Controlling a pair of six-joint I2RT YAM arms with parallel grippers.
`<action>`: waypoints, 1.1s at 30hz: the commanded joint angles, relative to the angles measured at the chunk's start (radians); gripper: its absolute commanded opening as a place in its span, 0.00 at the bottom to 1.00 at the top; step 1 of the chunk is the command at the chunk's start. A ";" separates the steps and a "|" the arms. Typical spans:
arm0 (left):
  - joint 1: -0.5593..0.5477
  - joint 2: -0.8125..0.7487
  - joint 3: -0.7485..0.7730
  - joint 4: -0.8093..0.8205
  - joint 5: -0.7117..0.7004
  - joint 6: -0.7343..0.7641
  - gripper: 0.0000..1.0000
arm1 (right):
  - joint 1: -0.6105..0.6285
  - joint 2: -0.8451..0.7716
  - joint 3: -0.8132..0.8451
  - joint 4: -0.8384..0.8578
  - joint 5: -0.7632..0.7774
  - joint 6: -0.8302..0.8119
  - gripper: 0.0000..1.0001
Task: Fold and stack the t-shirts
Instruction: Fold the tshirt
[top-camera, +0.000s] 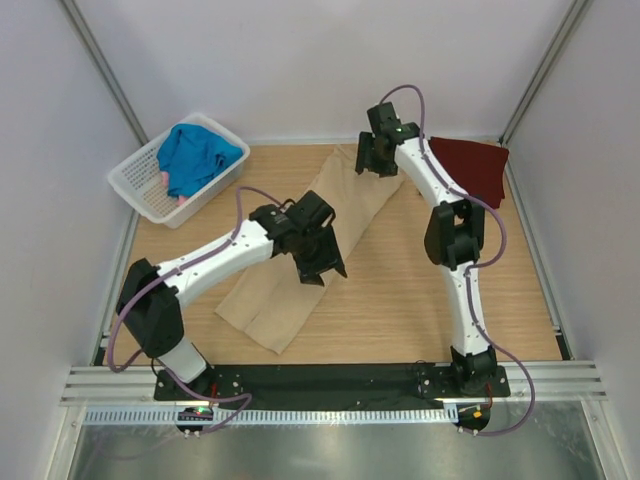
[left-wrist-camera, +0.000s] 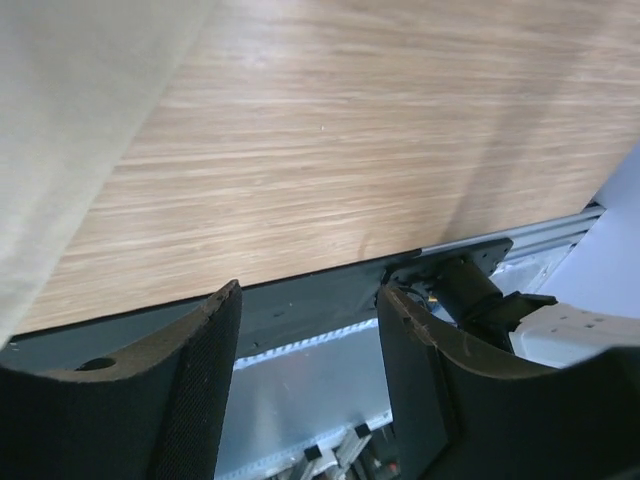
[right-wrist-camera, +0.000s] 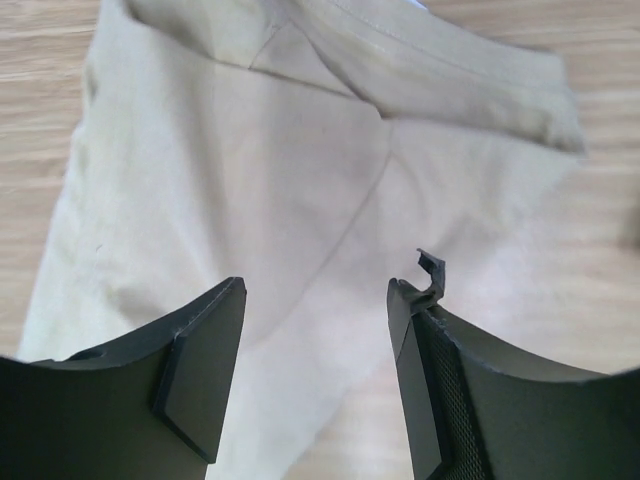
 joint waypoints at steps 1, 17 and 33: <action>0.066 -0.094 0.031 -0.142 -0.093 0.102 0.58 | 0.023 -0.172 -0.094 -0.027 0.009 0.103 0.66; 0.298 -0.246 -0.069 -0.231 -0.434 0.654 0.68 | 0.183 -0.172 -0.433 0.212 0.183 0.376 0.67; 0.201 -0.151 -0.208 -0.117 -0.318 0.642 0.68 | 0.144 0.058 0.043 0.011 0.121 0.048 0.75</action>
